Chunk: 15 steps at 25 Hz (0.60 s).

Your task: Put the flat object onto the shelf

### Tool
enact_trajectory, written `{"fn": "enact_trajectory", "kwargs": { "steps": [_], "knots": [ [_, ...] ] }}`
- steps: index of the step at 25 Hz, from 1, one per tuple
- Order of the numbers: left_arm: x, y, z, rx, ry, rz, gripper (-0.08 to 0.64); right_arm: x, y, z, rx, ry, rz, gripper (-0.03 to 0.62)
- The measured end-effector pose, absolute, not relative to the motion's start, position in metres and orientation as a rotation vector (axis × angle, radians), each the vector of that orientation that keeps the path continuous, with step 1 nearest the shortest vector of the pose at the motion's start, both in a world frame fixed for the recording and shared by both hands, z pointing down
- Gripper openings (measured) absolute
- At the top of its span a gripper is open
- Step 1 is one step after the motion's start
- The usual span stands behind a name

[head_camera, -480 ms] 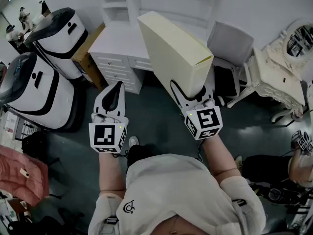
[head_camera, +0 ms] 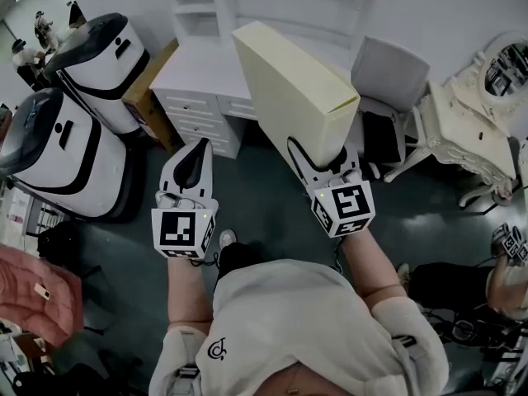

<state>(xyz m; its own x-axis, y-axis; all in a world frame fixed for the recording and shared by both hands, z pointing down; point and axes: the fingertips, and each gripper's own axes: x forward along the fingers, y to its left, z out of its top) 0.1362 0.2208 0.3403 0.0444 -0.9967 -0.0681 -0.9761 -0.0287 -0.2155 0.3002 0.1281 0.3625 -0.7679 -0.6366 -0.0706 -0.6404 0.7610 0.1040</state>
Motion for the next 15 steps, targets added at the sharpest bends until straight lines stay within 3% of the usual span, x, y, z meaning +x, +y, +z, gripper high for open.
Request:
{"fn": "enact_trajectory", "kwargs": {
  "steps": [15],
  "knots": [
    [0.094, 0.181, 0.357, -2.146, 2.028, -0.186, 0.014, 0.267, 0.083, 0.373, -1.110, 2.888, 0.125, 0.284]
  ]
}}
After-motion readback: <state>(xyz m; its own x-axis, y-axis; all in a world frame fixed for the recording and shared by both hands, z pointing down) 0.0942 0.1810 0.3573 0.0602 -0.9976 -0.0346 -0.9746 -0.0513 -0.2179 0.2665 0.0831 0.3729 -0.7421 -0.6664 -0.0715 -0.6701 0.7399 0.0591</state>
